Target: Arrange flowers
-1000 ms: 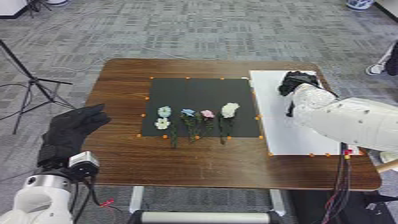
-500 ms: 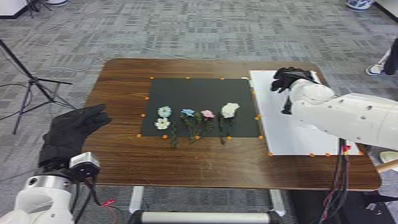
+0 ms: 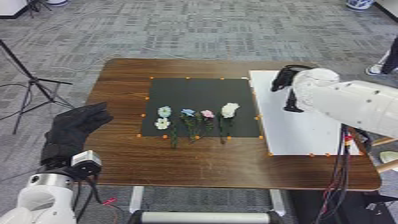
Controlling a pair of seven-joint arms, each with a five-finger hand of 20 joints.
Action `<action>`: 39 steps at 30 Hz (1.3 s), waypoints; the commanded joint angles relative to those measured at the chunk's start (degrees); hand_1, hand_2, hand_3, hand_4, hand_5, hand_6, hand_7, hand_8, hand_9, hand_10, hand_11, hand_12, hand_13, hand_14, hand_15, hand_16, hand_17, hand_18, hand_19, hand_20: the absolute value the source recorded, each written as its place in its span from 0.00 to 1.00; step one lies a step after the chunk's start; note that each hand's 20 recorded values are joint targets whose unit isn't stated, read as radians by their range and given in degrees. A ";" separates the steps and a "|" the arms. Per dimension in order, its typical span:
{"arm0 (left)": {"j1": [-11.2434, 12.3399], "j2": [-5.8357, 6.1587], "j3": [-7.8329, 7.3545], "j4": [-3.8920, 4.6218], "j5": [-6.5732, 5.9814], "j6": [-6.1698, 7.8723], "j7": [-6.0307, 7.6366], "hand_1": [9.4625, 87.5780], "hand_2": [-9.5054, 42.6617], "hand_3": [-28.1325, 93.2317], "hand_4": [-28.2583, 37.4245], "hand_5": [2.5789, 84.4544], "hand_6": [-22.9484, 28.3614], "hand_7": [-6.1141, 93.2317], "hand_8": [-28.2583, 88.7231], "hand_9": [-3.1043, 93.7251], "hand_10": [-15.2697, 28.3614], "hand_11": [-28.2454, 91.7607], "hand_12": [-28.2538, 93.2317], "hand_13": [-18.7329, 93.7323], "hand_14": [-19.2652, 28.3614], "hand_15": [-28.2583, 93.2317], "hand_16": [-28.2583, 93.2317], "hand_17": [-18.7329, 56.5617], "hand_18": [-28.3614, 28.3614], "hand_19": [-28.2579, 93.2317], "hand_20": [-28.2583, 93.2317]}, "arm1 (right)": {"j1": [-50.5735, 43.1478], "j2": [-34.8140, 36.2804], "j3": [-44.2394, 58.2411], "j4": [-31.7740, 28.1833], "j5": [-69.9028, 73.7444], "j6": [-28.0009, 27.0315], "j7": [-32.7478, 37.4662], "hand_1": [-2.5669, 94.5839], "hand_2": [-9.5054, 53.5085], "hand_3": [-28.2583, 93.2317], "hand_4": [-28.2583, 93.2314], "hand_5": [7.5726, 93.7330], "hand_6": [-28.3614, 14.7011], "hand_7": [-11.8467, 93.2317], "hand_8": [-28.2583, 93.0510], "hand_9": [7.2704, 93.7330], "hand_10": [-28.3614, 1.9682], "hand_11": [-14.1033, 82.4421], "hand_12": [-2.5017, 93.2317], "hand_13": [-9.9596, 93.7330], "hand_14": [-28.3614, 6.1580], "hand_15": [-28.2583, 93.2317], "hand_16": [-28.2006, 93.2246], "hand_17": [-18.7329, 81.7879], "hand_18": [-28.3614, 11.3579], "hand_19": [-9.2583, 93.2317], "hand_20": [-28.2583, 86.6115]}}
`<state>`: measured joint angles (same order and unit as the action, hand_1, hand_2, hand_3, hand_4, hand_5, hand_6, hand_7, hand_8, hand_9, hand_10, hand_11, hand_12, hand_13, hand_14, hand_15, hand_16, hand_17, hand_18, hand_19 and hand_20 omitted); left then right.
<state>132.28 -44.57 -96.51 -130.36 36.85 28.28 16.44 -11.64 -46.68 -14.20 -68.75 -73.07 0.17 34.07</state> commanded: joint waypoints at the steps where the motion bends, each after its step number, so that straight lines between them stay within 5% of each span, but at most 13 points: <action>1: 0.29 0.10 -0.11 -0.21 -0.43 0.50 0.69 0.20 0.19 0.96 0.09 0.66 0.71 0.23 0.15 0.52 0.83 0.56 0.33 0.47 0.91 0.70 0.16 0.18 0.81 0.59 0.34 | -0.67 0.30 2.13 2.84 -0.80 -2.48 0.60 0.25 0.20 0.94 0.03 0.30 0.55 0.24 0.12 0.25 0.56 0.26 0.14 0.46 0.16 0.77 0.29 0.28 0.00 0.78 0.41; 11: 0.09 -0.61 0.06 -0.05 -0.04 0.10 -0.23 0.20 0.19 0.96 0.09 0.66 0.71 0.23 0.15 0.53 0.83 0.56 0.33 0.47 0.91 0.70 0.16 0.18 0.81 0.59 0.34 | -2.48 -0.15 1.66 1.76 -5.92 -3.66 1.39 0.29 0.16 0.94 0.02 0.44 0.60 0.29 0.11 0.44 0.55 0.32 0.15 0.50 0.24 0.80 0.30 0.28 0.00 0.79 0.41; 19: 0.13 -1.08 0.13 0.02 0.39 -0.26 -1.19 0.20 0.19 0.96 0.09 0.66 0.71 0.23 0.15 0.53 0.83 0.56 0.33 0.47 0.91 0.70 0.16 0.18 0.81 0.59 0.34 | -4.93 0.78 3.84 -0.81 -8.94 -4.15 2.31 0.37 0.11 0.94 0.00 0.59 0.67 0.41 0.08 0.60 0.57 0.47 0.20 0.55 0.37 0.80 0.32 0.29 0.04 0.79 0.41; 22: 0.10 -1.46 -0.09 -0.02 0.78 -0.33 -1.95 0.20 0.19 0.96 0.09 0.66 0.71 0.23 0.15 0.53 0.83 0.56 0.33 0.47 0.91 0.70 0.16 0.18 0.81 0.59 0.34 | -5.10 1.04 3.74 -1.93 -9.44 -3.01 2.56 0.40 0.07 0.91 0.00 0.64 0.65 0.49 0.15 0.67 0.56 0.56 0.22 0.58 0.39 0.81 0.34 0.29 0.05 0.79 0.41; 24: -0.11 -1.65 -0.01 0.04 0.86 -0.75 -2.16 0.20 0.19 0.96 0.09 0.66 0.71 0.23 0.15 0.53 0.83 0.56 0.33 0.47 0.91 0.70 0.16 0.18 0.81 0.59 0.34 | -4.98 1.00 3.33 -2.26 -10.47 -3.48 2.68 0.42 0.05 0.89 0.00 0.70 0.65 0.50 0.16 0.73 0.56 0.55 0.23 0.61 0.42 0.80 0.35 0.30 0.07 0.79 0.42; 28: -0.06 -1.67 0.15 0.14 0.84 -1.05 -2.07 0.20 0.19 0.96 0.09 0.66 0.71 0.23 0.15 0.53 0.83 0.56 0.33 0.47 0.91 0.70 0.16 0.18 0.81 0.59 0.34 | -5.78 0.61 3.37 -1.87 -11.07 -2.57 4.86 0.50 0.00 0.89 0.00 0.71 0.67 0.53 0.16 0.80 0.68 0.39 0.41 0.63 0.54 0.78 0.43 0.32 0.11 0.80 0.43; 33: 1.08 -1.27 -0.31 -0.02 0.35 -0.49 -1.15 0.20 0.19 0.96 0.09 0.66 0.71 0.23 0.15 0.53 0.83 0.56 0.33 0.47 0.91 0.70 0.16 0.18 0.81 0.59 0.34 | -6.64 1.66 3.00 -2.58 -12.26 -3.84 5.55 0.56 0.00 0.87 0.00 0.65 0.69 0.60 0.15 0.77 0.74 0.43 0.42 0.65 0.72 0.76 0.47 0.35 0.15 0.82 0.42; 39: 0.89 -1.45 -0.06 -0.02 0.20 -0.32 -1.17 0.20 0.19 0.96 0.09 0.66 0.71 0.23 0.15 0.53 0.83 0.56 0.33 0.47 0.91 0.70 0.15 0.18 0.81 0.59 0.34 | -7.77 3.02 1.78 -5.18 -15.36 0.51 5.74 0.48 0.00 0.89 0.00 0.57 0.70 0.48 0.11 0.60 0.47 0.52 0.24 0.62 0.55 0.79 0.43 0.34 0.11 0.82 0.41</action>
<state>132.55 -45.62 -96.48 -130.27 37.30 28.01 15.18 -16.73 -45.46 -10.37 -71.80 -85.48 -2.51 39.03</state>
